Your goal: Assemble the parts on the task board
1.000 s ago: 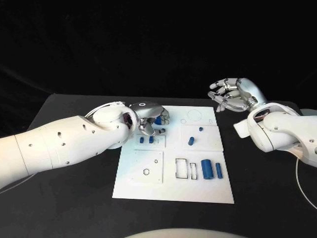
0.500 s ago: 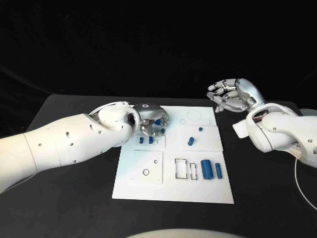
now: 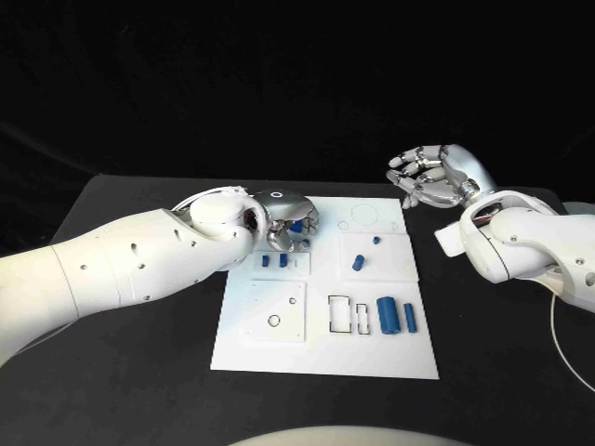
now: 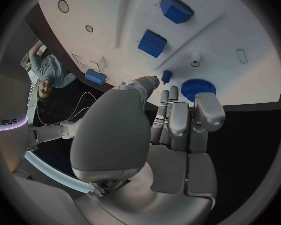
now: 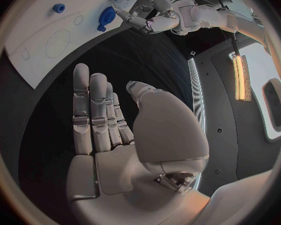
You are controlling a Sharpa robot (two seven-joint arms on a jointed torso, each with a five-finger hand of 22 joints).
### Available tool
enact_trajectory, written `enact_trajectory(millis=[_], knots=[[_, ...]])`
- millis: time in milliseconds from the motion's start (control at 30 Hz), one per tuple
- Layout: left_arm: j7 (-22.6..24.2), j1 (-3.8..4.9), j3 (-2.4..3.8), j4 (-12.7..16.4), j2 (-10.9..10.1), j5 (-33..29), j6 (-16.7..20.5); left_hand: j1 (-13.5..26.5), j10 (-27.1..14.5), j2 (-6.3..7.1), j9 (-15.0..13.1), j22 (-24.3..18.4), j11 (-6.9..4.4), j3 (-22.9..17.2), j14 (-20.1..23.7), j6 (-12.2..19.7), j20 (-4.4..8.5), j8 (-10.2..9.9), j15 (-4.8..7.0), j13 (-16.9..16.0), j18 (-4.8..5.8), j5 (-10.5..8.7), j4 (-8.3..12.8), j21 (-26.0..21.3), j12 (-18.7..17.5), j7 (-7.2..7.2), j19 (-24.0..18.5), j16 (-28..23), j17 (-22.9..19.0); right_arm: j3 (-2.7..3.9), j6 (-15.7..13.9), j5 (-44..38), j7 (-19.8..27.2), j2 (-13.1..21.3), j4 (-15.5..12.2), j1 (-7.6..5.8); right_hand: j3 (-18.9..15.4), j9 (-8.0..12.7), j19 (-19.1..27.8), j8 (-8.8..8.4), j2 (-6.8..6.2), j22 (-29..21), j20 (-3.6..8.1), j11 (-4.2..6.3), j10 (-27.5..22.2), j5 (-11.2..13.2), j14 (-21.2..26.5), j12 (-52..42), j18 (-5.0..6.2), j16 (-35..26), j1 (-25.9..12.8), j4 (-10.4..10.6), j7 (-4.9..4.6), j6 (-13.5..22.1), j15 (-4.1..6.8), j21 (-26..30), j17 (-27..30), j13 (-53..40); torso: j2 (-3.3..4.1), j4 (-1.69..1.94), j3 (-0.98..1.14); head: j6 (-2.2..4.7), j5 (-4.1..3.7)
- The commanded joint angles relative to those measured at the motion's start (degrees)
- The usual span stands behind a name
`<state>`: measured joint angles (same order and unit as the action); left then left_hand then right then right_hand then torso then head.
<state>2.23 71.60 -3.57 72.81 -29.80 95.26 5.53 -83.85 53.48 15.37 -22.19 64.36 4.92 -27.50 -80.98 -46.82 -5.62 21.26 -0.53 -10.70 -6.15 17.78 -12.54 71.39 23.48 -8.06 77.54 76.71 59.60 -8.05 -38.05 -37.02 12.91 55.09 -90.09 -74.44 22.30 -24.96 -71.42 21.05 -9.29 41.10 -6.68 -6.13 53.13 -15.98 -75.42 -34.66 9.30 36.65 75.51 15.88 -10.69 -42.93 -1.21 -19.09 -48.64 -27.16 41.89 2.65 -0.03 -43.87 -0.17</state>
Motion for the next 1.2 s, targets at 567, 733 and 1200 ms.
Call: enact_trajectory(millis=[567, 733, 1200], knots=[[-1.63, -0.27, -0.16, -2.21, 1.58, -0.02, -4.01, -0.42, 1.82, -1.07, 0.44, 1.39, -0.26, -1.28, -0.69, -1.39, 0.31, -0.44, 0.39, 0.69, 0.57, -0.81, 0.66, 1.31, -0.92, 0.23, 0.97, 0.42, -0.24, 0.01, 0.38, -0.18, 0.43, -0.08, -0.11, 0.03, 0.08, 0.11, -0.13, 0.11, -0.17, -0.09, -0.3, 0.02, 0.43, -0.31, 0.35, 0.28, 1.03, -0.21, -0.56, 0.36, -0.15, 0.38, -0.15, 0.39, -0.14, 0.19, -0.02, 0.03, -0.03, -0.51, -0.06], [-1.76, -0.27, -0.18, -2.0, 1.46, -0.01, -4.75, -0.33, 1.94, -0.95, 0.49, 1.45, -0.24, -1.26, -0.67, -1.45, 0.35, -0.49, 0.39, 0.76, 0.59, -0.93, 0.73, 1.36, -1.0, 0.19, 0.98, 0.38, -0.38, 0.01, 0.4, -0.18, 0.45, -0.1, -0.06, 0.03, 0.08, 0.11, -0.13, 0.11, -0.17, -0.09, -0.3, 0.02, 0.43, -0.31, 0.35, 0.28, 1.03, -0.21, -0.56, 0.36, -0.15, 0.38, -0.15, 0.39, -0.14, 0.19, -0.05, 0.07, -0.04, -0.65, -0.11], [-0.02, -0.28, -0.23, -2.1, 1.56, 0.24, -3.47, -0.23, 7.09, -2.6, 0.5, 4.44, -1.51, -2.99, -1.23, -6.01, 1.15, 0.49, 1.36, 0.51, 1.18, -1.1, 2.5, 3.7, -0.54, 0.98, 2.26, 0.99, -0.13, 0.01, 0.46, -0.18, 0.51, -0.19, -0.09, 0.04, 0.06, 0.13, -0.13, 0.13, -0.15, -0.11, -0.31, 0.03, 0.53, -0.35, 0.36, 0.38, 1.03, -0.24, -0.65, 0.39, -0.14, 0.34, -0.15, 0.41, -0.19, 0.34, -0.02, 0.11, -0.05, -0.85, 0.16]])
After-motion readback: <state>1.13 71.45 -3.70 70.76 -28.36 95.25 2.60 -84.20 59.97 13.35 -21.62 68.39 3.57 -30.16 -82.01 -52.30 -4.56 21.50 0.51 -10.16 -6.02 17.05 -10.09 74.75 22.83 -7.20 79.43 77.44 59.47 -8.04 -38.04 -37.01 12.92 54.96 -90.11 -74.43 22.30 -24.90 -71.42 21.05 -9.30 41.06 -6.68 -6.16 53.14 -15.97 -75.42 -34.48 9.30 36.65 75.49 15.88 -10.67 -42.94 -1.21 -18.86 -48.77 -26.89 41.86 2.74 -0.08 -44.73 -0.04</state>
